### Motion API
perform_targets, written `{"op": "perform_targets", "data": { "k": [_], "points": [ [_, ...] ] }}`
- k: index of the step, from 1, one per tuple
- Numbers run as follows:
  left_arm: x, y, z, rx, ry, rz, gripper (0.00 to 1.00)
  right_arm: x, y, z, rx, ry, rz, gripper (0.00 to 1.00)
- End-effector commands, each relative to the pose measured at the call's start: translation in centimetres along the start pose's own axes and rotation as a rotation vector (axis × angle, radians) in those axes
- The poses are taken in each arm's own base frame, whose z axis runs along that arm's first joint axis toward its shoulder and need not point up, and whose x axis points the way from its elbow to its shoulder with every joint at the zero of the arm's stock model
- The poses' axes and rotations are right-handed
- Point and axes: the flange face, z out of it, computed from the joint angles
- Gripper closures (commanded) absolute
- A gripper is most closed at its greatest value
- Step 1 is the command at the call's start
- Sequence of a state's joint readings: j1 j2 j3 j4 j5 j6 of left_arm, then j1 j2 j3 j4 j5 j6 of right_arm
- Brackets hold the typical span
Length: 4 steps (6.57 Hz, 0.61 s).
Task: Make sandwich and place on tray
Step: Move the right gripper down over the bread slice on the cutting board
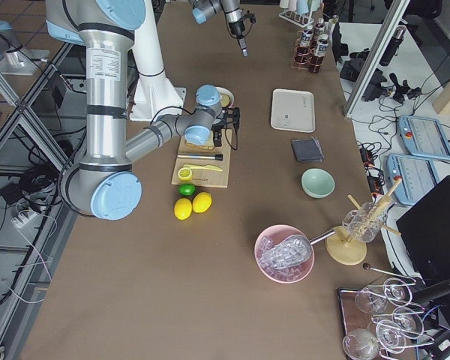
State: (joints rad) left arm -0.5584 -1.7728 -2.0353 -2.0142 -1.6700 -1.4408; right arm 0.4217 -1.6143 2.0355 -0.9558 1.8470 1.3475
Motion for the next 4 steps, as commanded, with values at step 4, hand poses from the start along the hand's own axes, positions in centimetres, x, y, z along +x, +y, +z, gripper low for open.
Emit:
{"op": "perform_targets", "data": {
  "k": [4],
  "points": [
    [1.0, 2.1, 0.9, 0.034, 0.0, -0.017, 0.03, 1.9, 2.9, 1.4, -0.047, 0.052, -0.009, 0.29]
  ]
}}
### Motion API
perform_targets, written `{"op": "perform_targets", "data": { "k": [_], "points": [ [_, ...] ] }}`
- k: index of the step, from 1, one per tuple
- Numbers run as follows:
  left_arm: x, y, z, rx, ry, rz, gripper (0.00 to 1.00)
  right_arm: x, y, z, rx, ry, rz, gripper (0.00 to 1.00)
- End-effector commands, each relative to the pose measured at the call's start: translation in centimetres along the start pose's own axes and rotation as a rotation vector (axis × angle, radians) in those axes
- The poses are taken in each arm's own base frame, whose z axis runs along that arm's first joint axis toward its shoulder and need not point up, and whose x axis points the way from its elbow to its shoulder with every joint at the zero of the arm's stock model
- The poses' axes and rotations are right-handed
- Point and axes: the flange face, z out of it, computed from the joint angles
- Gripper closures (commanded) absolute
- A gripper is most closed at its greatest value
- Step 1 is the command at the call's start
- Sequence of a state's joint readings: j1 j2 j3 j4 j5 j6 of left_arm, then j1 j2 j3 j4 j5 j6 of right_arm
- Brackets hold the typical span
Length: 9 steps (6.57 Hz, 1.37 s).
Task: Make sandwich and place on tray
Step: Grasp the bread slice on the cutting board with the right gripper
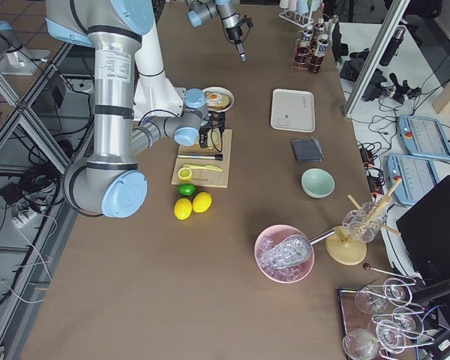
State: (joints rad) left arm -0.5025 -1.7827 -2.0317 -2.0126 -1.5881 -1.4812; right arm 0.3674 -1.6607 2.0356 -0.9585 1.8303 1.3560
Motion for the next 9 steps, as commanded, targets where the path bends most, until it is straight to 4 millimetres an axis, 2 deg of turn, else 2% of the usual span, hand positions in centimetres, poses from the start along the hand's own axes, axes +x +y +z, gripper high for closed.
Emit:
{"op": "perform_targets", "data": {
  "k": [1, 4, 5, 6, 8, 9],
  "points": [
    [0.0, 0.2, 0.1, 0.001, -0.001, -0.002, 0.03, 0.0, 0.6, 0.4, -0.003, 0.007, -0.007, 0.29],
    [0.6, 0.1, 0.3, 0.002, 0.005, -0.002, 0.03, -0.3, 1.2, 1.1, 0.006, 0.016, -0.021, 0.29],
    [0.6, 0.1, 0.3, 0.002, 0.005, -0.002, 0.03, -0.2, 1.2, 1.1, 0.007, 0.019, -0.02, 0.79],
    [0.4, 0.1, 0.5, 0.003, 0.0, -0.002, 0.03, -0.2, 1.2, 1.1, 0.007, 0.019, -0.022, 1.0],
    [0.5, 0.2, 0.5, 0.003, 0.0, -0.001, 0.03, 0.2, 0.4, 0.6, 0.023, 0.021, -0.008, 1.0],
    [0.5, 0.2, 0.6, 0.002, 0.0, -0.001, 0.03, -0.7, -0.1, -0.2, 0.034, -0.007, 0.012, 1.0]
  ]
}}
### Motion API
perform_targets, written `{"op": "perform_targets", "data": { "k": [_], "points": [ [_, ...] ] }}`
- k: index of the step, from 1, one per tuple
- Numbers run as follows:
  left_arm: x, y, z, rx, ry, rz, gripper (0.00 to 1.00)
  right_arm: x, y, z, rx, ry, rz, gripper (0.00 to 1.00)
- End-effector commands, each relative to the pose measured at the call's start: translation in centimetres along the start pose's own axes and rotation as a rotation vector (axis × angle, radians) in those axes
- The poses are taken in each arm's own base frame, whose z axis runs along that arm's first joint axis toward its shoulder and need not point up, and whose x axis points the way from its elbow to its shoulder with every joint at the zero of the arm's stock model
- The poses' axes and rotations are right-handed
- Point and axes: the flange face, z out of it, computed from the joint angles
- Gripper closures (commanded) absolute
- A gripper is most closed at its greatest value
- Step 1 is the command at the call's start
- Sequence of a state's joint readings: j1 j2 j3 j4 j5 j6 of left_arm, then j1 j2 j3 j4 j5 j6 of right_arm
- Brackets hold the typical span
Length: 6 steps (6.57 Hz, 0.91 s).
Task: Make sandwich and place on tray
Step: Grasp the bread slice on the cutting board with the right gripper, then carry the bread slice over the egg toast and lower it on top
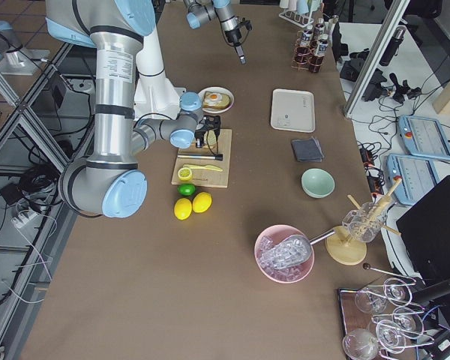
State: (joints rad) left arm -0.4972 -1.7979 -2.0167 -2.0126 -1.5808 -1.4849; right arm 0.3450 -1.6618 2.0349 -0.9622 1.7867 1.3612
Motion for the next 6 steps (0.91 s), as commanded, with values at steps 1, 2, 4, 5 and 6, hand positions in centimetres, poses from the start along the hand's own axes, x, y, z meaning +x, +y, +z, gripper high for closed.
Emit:
{"op": "perform_targets", "data": {
  "k": [1, 2, 4, 5, 6],
  "points": [
    [0.1, 0.0, 0.0, -0.001, 0.0, 0.003, 0.03, -2.1, -1.1, -2.6, 0.012, -0.073, 0.048, 1.0],
    [0.2, 0.0, 0.1, -0.002, 0.002, 0.003, 0.03, -4.0, -1.4, -4.0, 0.008, -0.124, 0.041, 1.0],
    [0.2, 0.0, 0.9, -0.002, -0.009, 0.003, 0.03, -5.0, -2.5, -5.8, 0.019, -0.233, 0.026, 1.0],
    [0.2, 0.0, 1.0, -0.002, -0.009, 0.003, 0.03, -8.6, -3.3, -6.0, 0.021, -0.304, 0.068, 1.0],
    [0.2, 0.0, 1.0, -0.002, -0.01, 0.003, 0.03, -12.9, -4.9, -3.7, 0.028, -0.342, 0.086, 1.0]
  ]
}}
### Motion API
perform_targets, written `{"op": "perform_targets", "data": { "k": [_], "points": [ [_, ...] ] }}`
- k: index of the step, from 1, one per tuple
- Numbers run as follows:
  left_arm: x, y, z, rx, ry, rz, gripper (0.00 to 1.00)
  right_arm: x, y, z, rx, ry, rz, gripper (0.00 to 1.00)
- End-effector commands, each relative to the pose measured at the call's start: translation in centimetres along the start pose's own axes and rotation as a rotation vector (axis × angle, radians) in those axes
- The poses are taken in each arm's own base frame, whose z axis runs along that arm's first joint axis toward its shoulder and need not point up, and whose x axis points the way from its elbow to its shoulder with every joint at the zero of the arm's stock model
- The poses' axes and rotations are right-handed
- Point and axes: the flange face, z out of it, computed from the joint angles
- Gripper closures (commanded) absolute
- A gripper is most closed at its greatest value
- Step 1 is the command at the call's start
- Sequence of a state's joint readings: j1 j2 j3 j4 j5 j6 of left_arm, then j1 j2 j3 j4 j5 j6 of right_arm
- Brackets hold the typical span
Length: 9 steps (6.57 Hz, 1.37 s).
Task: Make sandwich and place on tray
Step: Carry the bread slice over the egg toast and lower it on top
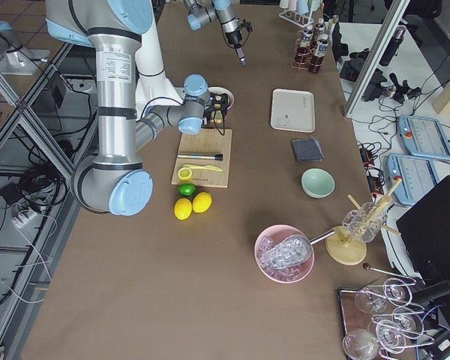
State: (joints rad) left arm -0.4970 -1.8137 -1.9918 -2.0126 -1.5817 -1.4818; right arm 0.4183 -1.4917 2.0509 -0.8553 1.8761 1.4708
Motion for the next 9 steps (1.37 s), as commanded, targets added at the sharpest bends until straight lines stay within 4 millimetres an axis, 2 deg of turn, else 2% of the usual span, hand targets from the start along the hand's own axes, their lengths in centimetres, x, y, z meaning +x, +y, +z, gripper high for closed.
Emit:
{"op": "perform_targets", "data": {
  "k": [1, 2, 4, 5, 6, 8, 9],
  "points": [
    [-0.1, 0.0, 0.2, 0.0, -0.003, 0.0, 0.03, -5.2, -0.7, 4.5, 0.008, -0.061, 0.024, 1.0],
    [-0.1, 0.1, 0.2, -0.001, -0.003, 0.001, 0.03, -6.8, 0.7, 5.7, 0.017, -0.077, 0.015, 1.0],
    [-0.3, 0.0, 0.4, -0.001, -0.007, -0.002, 0.03, -9.6, 1.4, 8.8, 0.032, -0.092, 0.005, 1.0],
    [-0.4, 0.0, 0.5, -0.001, -0.01, -0.003, 0.03, -10.1, 2.1, 10.0, 0.041, -0.084, 0.001, 1.0],
    [-0.4, 0.0, 0.5, -0.001, -0.01, -0.003, 0.03, -9.9, 2.6, 12.2, 0.06, -0.059, 0.0, 1.0],
    [-0.7, 0.1, 0.8, -0.003, -0.018, -0.003, 0.03, -9.3, 2.9, 13.1, 0.057, -0.04, -0.004, 1.0],
    [-0.6, 0.0, 0.8, -0.001, -0.017, -0.003, 0.03, -10.3, 3.0, 13.1, 0.059, -0.052, 0.001, 0.29]
  ]
}}
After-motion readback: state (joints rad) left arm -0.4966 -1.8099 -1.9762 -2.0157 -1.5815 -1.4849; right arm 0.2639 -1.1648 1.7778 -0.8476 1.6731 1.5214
